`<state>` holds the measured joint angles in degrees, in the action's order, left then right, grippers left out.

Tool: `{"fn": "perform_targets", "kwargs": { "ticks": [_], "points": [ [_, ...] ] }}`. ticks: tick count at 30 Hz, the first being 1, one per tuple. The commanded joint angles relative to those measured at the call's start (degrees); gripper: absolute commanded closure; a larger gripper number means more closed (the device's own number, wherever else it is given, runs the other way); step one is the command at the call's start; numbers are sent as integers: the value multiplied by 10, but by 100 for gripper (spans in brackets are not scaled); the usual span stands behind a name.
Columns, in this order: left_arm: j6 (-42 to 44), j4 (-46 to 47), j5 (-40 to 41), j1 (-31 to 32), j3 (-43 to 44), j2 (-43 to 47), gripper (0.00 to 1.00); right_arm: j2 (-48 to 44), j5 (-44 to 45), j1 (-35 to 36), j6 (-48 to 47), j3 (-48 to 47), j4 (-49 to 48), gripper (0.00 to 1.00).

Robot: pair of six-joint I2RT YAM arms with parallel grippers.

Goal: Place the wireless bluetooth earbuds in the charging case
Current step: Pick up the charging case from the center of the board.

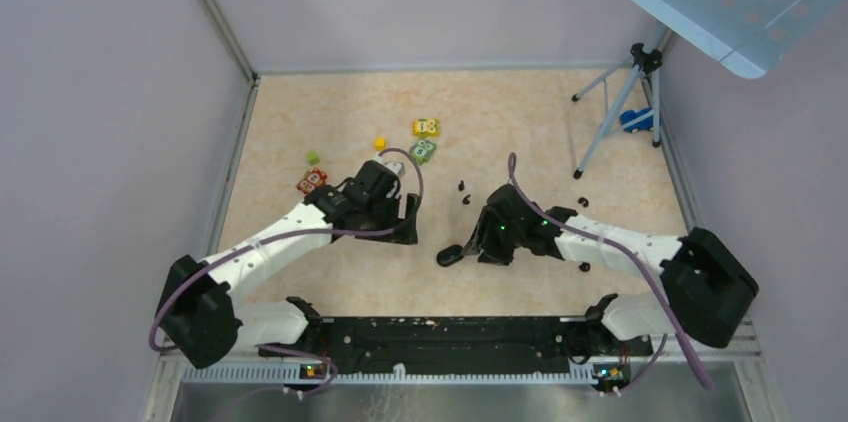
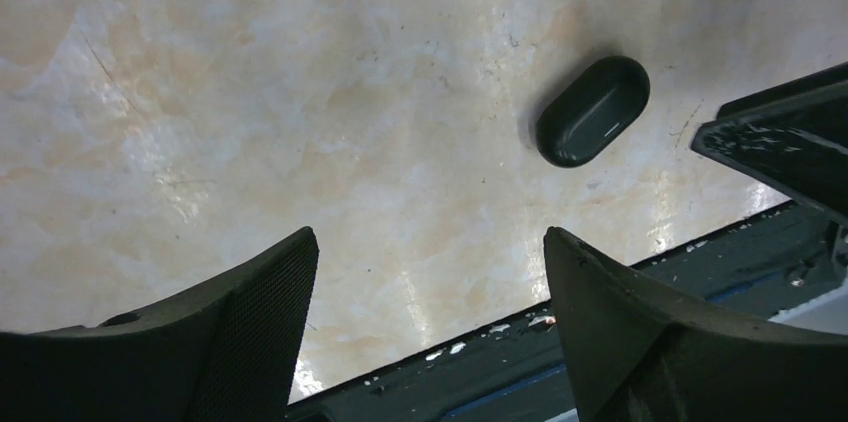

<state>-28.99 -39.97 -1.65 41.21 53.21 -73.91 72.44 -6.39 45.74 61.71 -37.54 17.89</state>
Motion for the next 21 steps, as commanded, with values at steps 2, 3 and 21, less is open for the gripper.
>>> {"fn": "perform_targets", "kwargs": {
  "ticks": [2, 3, 21],
  "points": [
    [-54, 109, -91, -39, -92, 94, 12, 71, 58, 51, 159, -51, -2, 53],
    [-57, 112, -104, -50, -95, 103, 12, 79, 62, 58, 179, -55, -8, 50],
    [-50, 120, -142, -71, -106, 133, 11, 203, 131, 67, 153, -119, -91, 41]
  ]
}}
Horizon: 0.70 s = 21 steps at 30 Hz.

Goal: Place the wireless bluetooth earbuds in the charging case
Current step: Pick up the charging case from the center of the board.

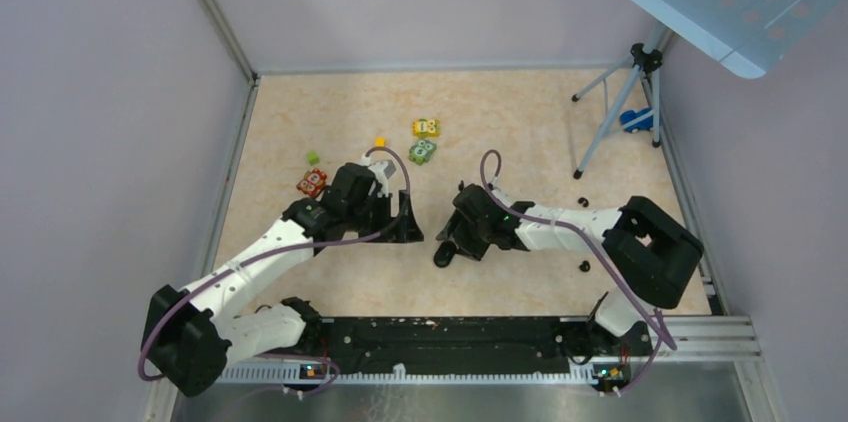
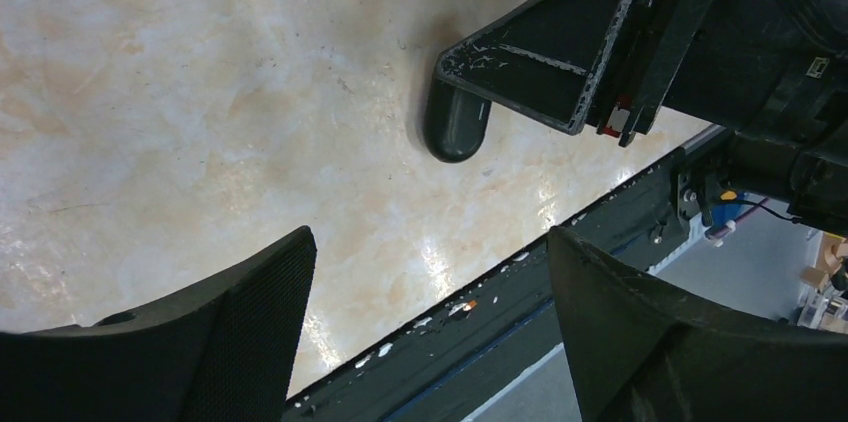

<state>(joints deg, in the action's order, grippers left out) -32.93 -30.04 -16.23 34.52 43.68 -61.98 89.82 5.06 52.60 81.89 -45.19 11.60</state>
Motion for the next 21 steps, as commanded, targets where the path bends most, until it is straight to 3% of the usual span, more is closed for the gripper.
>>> {"fn": "perform_targets", "kwargs": {
  "ticks": [1, 8, 14, 18, 21],
  "points": [
    [-15, 12, 17, -6, -9, 14, 10, 38, 19, -1, -64, -56, -10, 41],
    [-38, -2, 34, -62, -13, 34, 7, 105, 55, 39, -181, -186, 180, 38],
    [-41, -10, 40, -79, -15, 37, 7, 120, 104, 70, -189, -193, 215, 37],
    [-55, 3, 57, -94, -31, 55, 7, 135, 146, 106, -241, -231, 269, 27],
    [-69, 34, 52, -98, -53, 67, 7, 147, 161, 122, -266, -241, 283, 26]
  ]
}}
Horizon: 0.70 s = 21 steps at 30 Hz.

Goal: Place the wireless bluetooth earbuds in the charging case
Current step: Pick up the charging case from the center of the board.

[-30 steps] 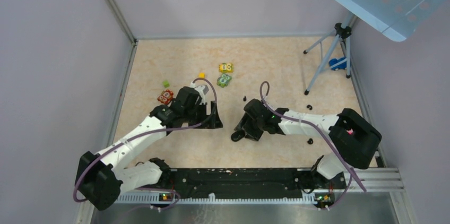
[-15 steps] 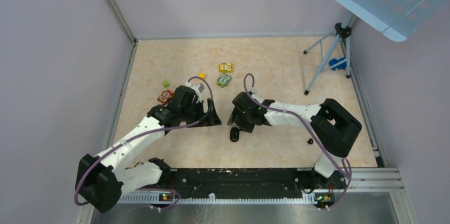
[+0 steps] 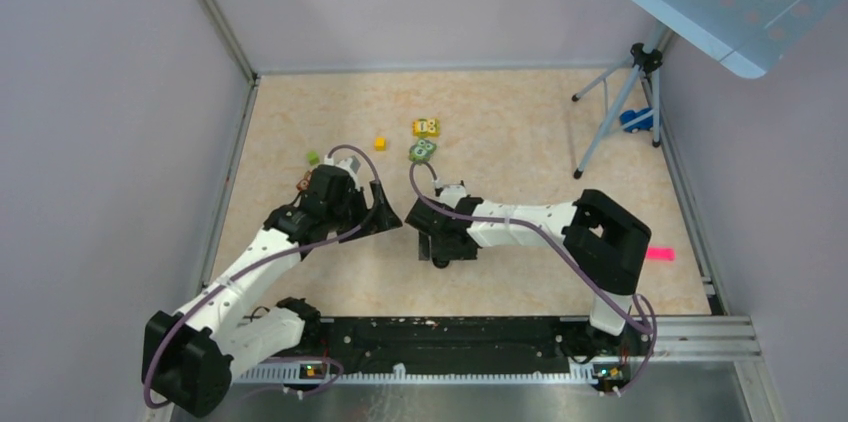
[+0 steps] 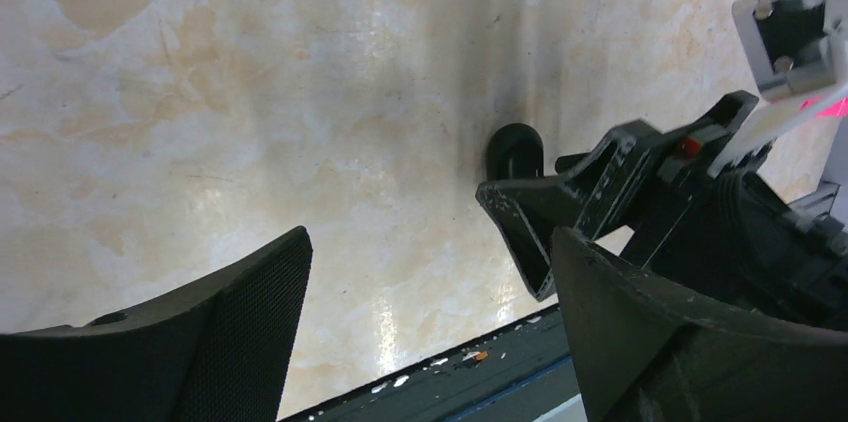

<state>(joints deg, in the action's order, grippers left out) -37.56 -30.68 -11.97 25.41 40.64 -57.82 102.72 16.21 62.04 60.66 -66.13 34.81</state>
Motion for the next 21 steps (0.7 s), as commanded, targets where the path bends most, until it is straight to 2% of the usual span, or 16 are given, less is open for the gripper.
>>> {"fn": "perform_targets", "kwargs": {
  "ticks": [1, 5, 9, 15, 18, 21],
  "points": [
    [-24, 46, 4, -8, -27, 23, 7, 20, 43, 28, -62, -26, 42, 26],
    [-23, 51, -15, -7, -37, -7, 7, 28, 32, 29, -80, -12, 17, 32],
    [-23, 54, -21, -7, -40, -16, 7, 33, 46, 31, -84, -17, 24, 49],
    [-28, 65, 8, -7, -38, 3, 6, 26, 45, 32, -102, -3, -2, 68],
    [-24, 75, 23, -8, -34, 10, 5, 1, 36, 31, -112, 25, -36, 74],
    [-1, 99, 7, -8, -33, 9, 2, -39, 29, 32, -128, 58, -75, 74]
  ]
}}
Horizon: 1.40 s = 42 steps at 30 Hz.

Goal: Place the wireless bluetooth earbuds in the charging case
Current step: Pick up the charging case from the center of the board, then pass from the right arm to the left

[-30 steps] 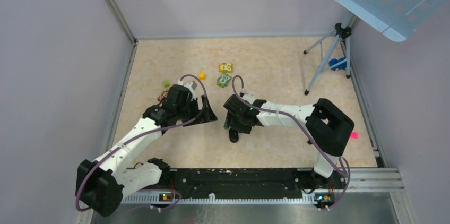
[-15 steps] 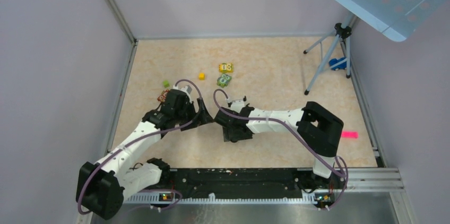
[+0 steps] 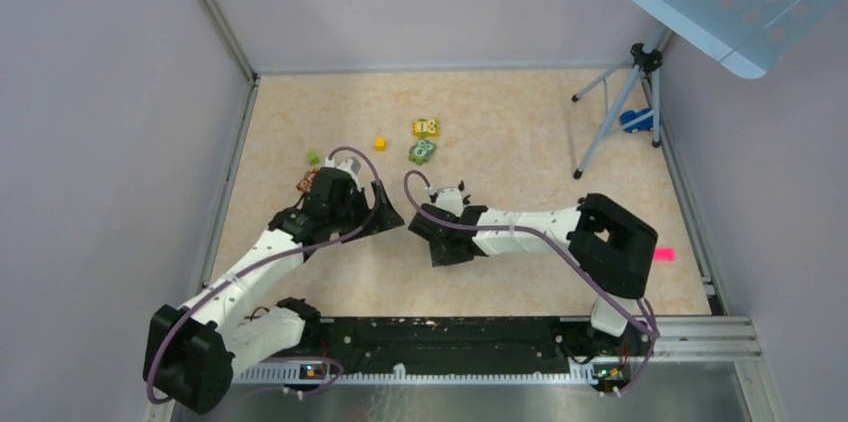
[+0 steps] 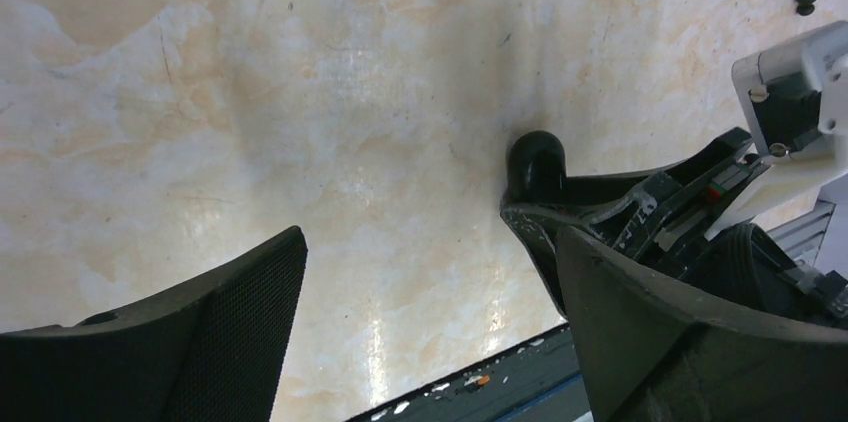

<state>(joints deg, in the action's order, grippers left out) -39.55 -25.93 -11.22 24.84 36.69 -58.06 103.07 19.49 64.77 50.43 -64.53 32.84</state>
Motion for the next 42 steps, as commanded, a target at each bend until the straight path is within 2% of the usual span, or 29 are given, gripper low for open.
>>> {"fn": "perform_targets", "kwargs": {
  "ticks": [1, 4, 9, 15, 19, 22, 31, 42],
  "points": [
    [26, 58, -14, -2, 7, 12, 2, -61, -7, 5, -28, 59, -73, 74],
    [36, 77, -99, -4, 13, 9, 4, -124, -24, 5, -37, 120, -150, 74],
    [-24, 225, -217, -6, -48, 14, 5, -225, -39, 5, -41, 212, -261, 74],
    [-61, 327, -369, -5, -53, -79, 12, -297, -37, 4, -57, 270, -324, 74],
    [-82, 361, -376, -4, -58, -101, 16, -297, -44, 5, -74, 261, -333, 74],
    [-84, 349, -352, -5, -55, -104, 22, -297, -44, 5, -75, 259, -334, 74],
    [-115, 374, -333, -4, -69, -125, 28, -297, -42, 5, -74, 254, -337, 74],
    [-104, 384, -380, 8, -51, -175, 32, -290, -50, 5, -76, 242, -334, 74]
  ]
}}
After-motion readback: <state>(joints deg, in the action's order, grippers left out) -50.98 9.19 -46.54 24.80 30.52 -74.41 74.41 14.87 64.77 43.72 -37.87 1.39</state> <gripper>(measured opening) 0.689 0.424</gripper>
